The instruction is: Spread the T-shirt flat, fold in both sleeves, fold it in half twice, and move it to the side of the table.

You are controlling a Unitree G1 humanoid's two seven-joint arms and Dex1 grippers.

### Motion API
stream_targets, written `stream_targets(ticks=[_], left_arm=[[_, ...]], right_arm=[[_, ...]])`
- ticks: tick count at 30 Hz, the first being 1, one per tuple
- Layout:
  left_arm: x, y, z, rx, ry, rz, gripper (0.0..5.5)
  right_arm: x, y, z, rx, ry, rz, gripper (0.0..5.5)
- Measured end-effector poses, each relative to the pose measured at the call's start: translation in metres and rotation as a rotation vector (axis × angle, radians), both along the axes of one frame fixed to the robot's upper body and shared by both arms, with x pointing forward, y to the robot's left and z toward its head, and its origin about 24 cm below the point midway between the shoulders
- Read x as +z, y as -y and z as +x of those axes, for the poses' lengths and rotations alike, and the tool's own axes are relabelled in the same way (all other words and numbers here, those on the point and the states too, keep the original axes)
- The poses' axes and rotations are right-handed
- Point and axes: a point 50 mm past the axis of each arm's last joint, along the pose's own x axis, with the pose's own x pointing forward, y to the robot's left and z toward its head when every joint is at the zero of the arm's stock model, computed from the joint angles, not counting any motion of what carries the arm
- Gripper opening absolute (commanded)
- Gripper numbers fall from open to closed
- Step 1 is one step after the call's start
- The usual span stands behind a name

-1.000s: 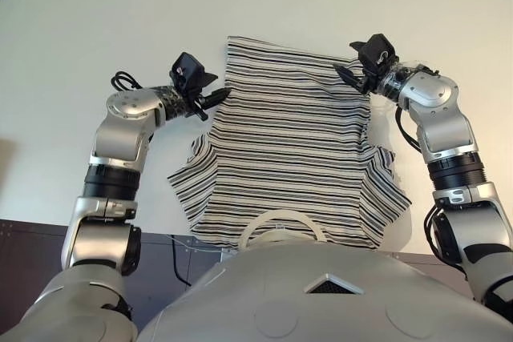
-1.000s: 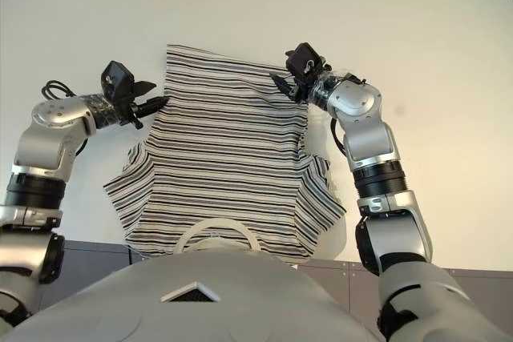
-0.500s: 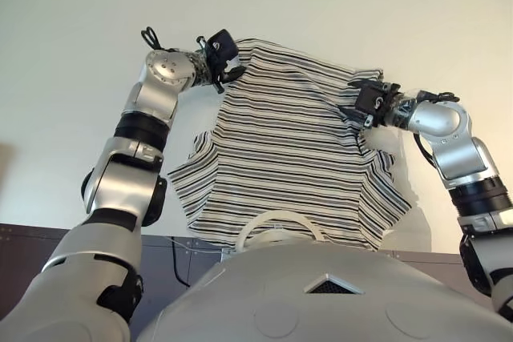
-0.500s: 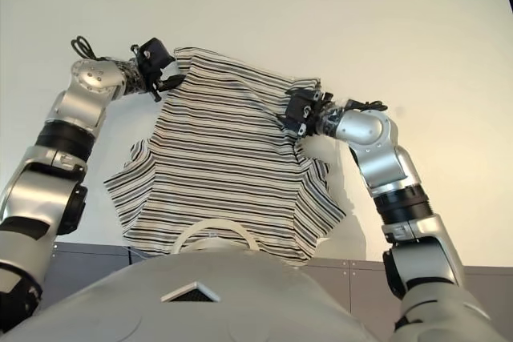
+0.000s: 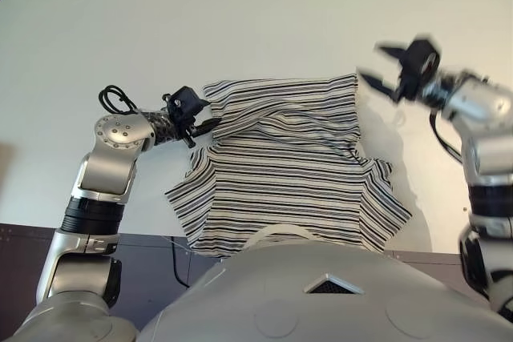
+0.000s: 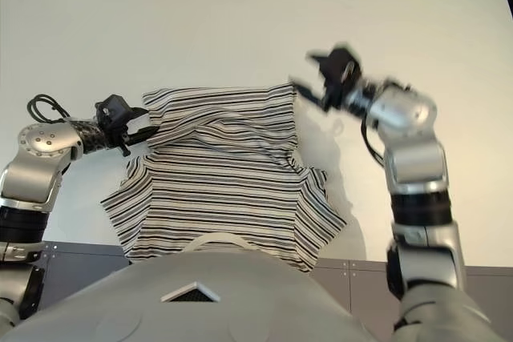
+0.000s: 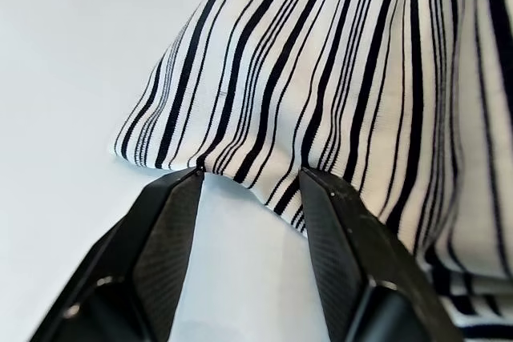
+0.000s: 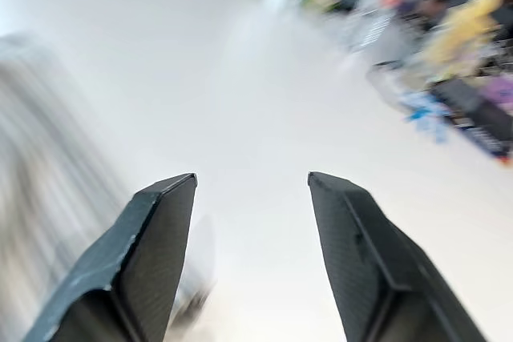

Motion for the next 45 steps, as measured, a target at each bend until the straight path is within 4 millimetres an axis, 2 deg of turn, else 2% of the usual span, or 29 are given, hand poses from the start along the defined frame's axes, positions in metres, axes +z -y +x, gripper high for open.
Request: stream_targets(ticks=[1,2,3,4,5,7,9,13,14,16,18,19,20,22,23,27,32,33,34,35,36,38,40,42,45], left_arm=[[0.000,0.001,-0.001,-0.005,-0.002,-0.005,2.20],[0.000,0.005,-0.002,-0.022,-0.005,-0.009,2.20],[0.000,0.006,-0.003,-0.033,-0.007,-0.014,2.20],[0.000,0.008,-0.004,-0.041,-0.008,-0.014,2.20],[-0.001,0.008,-0.004,-0.049,-0.005,-0.014,2.20],[-0.003,0.007,-0.005,-0.047,-0.007,-0.012,2.20],[-0.004,0.005,-0.005,-0.025,-0.001,-0.014,2.20],[-0.005,0.000,-0.004,0.024,0.011,-0.012,2.20],[-0.004,-0.003,-0.005,0.039,0.013,-0.014,2.20],[-0.004,-0.004,-0.006,0.052,0.008,-0.023,2.20],[-0.005,-0.002,-0.005,0.054,0.008,-0.032,2.20],[-0.005,-0.002,-0.005,0.054,0.008,-0.034,2.20],[-0.005,-0.001,-0.005,0.053,0.007,-0.034,2.20],[-0.005,0.001,-0.002,0.048,0.008,-0.038,2.20],[-0.006,0.003,-0.001,0.046,0.010,-0.042,2.20],[-0.007,0.004,-0.002,0.069,0.016,-0.051,2.20],[-0.007,-0.003,-0.013,0.147,0.015,-0.064,2.20],[-0.007,-0.003,-0.014,0.153,0.014,-0.063,2.20],[-0.006,-0.003,-0.015,0.157,0.013,-0.061,2.20],[-0.006,-0.004,-0.015,0.158,0.012,-0.061,2.20],[-0.006,-0.003,-0.015,0.157,0.011,-0.062,2.20],[-0.005,-0.002,-0.014,0.149,0.011,-0.067,2.20],[-0.005,-0.002,-0.012,0.136,0.000,-0.079,2.20],[-0.005,0.001,-0.008,0.113,-0.007,-0.085,2.20],[-0.005,0.003,-0.002,0.084,-0.017,-0.090,2.20]], right_arm=[[-0.008,-0.008,0.006,0.008,-0.005,-0.042,2.56],[-0.031,-0.019,0.004,0.055,-0.050,-0.134,2.56],[-0.056,-0.025,-0.009,0.106,-0.112,-0.189,2.56],[-0.069,-0.023,-0.021,0.134,-0.151,-0.211,2.56],[-0.073,-0.016,-0.034,0.157,-0.162,-0.225,2.56],[-0.061,0.000,-0.050,0.179,-0.139,-0.242,2.56],[-0.056,0.004,-0.056,0.220,-0.137,-0.293,2.56],[-0.058,0.012,-0.078,0.318,-0.226,-0.386,2.56],[-0.055,0.014,-0.075,0.286,-0.204,-0.380,2.56],[-0.036,0.012,-0.050,0.168,-0.096,-0.323,2.56],[-0.015,0.006,-0.030,0.133,-0.014,-0.284,2.56],[-0.017,0.005,-0.029,0.136,-0.018,-0.291,2.56],[-0.029,0.005,-0.030,0.144,-0.049,-0.318,2.56],[-0.060,0.002,-0.039,0.173,-0.136,-0.376,2.56],[-0.067,0.001,-0.045,0.188,-0.142,-0.381,2.56],[-0.062,0.002,-0.071,0.290,-0.189,-0.372,2.56],[-0.050,0.020,-0.132,0.496,-0.414,-0.326,2.56],[-0.050,0.021,-0.138,0.515,-0.441,-0.308,2.56],[-0.048,0.022,-0.134,0.478,-0.436,-0.277,2.56],[-0.045,0.025,-0.122,0.399,-0.398,-0.262,2.56],[-0.038,0.035,-0.098,0.268,-0.326,-0.258,2.56],[-0.024,0.048,-0.075,0.169,-0.250,-0.280,2.56],[-0.030,0.054,-0.070,0.159,-0.272,-0.280,2.56],[-0.043,0.044,-0.070,0.203,-0.289,-0.268,2.56],[-0.044,0.038,-0.073,0.239,-0.287,-0.257,2.56]])
